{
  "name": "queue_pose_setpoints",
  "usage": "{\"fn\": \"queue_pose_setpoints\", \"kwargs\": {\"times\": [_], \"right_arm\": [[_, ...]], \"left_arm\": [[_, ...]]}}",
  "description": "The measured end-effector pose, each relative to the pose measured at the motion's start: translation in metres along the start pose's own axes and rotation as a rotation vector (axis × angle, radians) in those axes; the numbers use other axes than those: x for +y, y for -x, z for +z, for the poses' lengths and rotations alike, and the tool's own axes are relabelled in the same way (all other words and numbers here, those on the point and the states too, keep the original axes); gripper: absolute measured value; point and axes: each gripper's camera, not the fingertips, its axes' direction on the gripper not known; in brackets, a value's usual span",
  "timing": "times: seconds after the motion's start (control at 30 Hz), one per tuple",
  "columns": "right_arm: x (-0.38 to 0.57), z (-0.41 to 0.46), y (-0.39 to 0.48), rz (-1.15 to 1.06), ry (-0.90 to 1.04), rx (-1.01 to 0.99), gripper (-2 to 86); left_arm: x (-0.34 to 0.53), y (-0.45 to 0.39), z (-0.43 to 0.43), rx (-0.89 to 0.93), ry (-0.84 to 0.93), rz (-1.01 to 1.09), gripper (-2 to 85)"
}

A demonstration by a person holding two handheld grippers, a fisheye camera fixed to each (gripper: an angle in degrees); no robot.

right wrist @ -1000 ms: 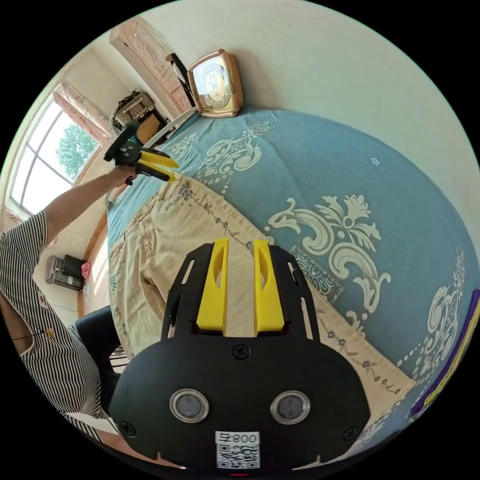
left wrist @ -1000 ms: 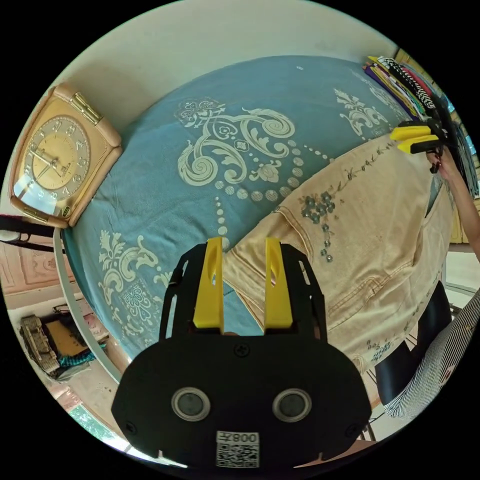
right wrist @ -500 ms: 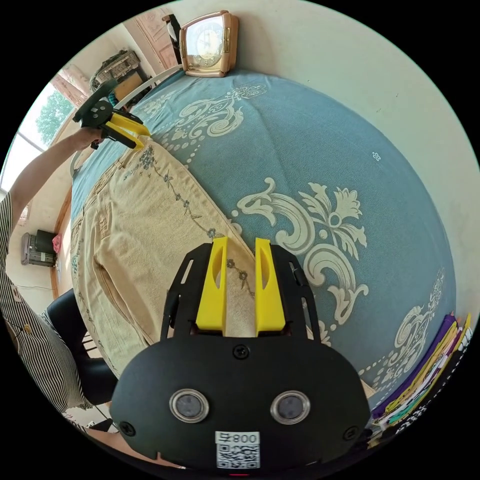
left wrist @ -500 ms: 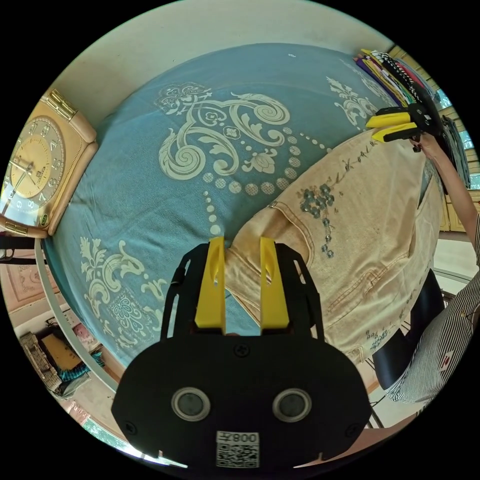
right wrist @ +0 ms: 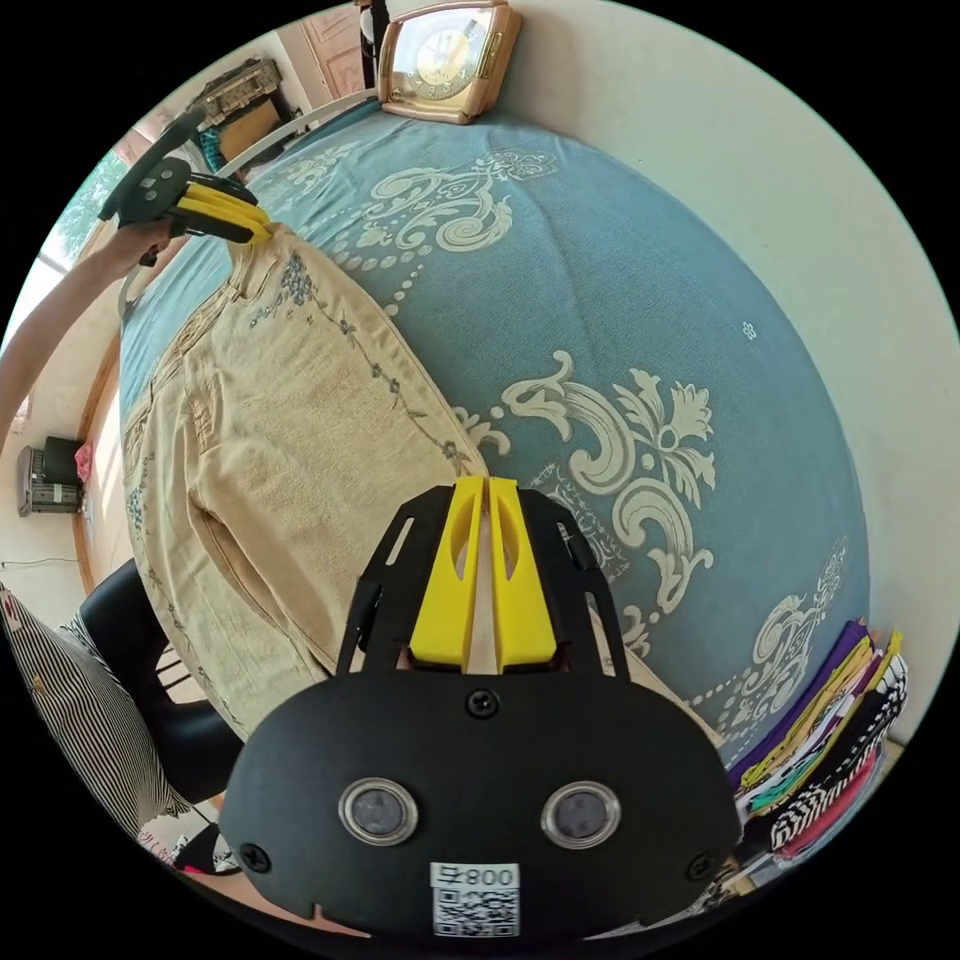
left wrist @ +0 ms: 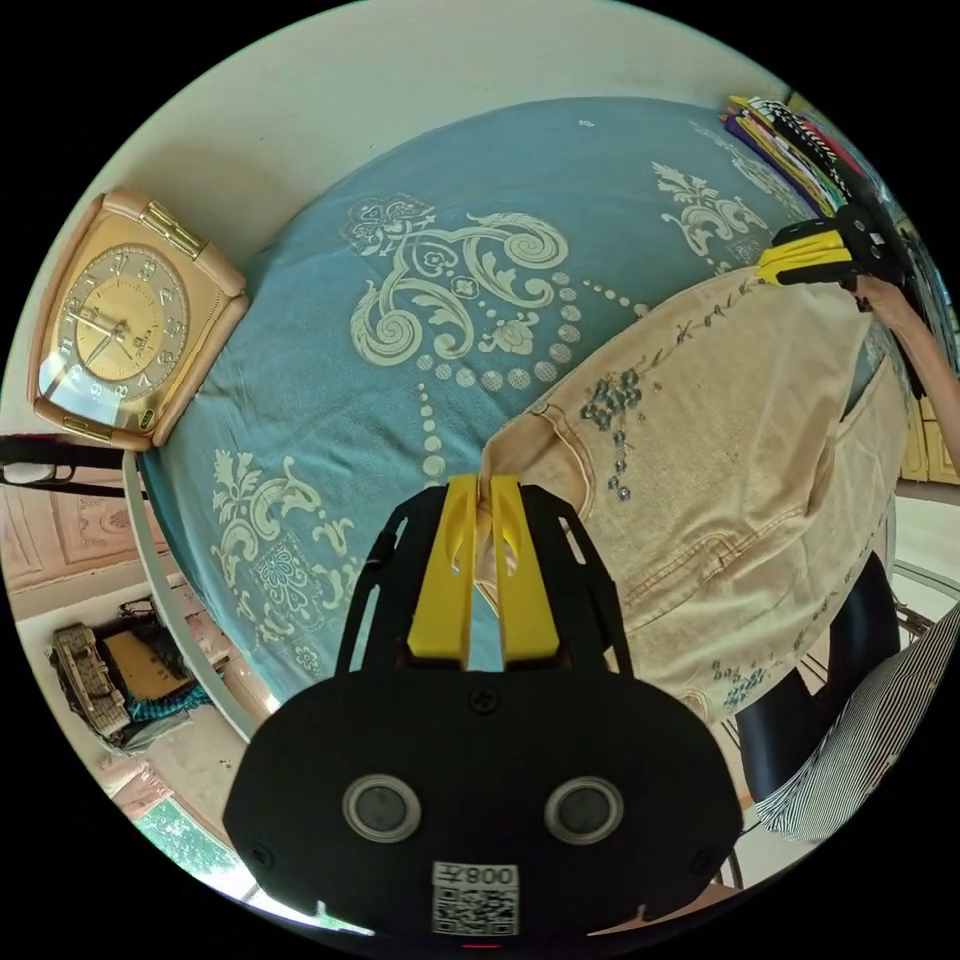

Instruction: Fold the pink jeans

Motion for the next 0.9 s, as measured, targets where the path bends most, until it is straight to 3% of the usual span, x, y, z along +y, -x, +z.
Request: {"fn": "queue_pose_setpoints", "kwargs": {"times": [0.47,0.9], "right_arm": [[0.108,-0.041,0.110,0.053,-0.124,0.024,0.4],[0.207,-0.016,0.201,0.145,-0.161,-0.017,0.4]], "left_arm": [[0.154,-0.075,-0.061,0.014,-0.152,-0.060,2.3],[0.288,-0.148,-0.056,0.032,-0.165,-0.073,2.3]]}}
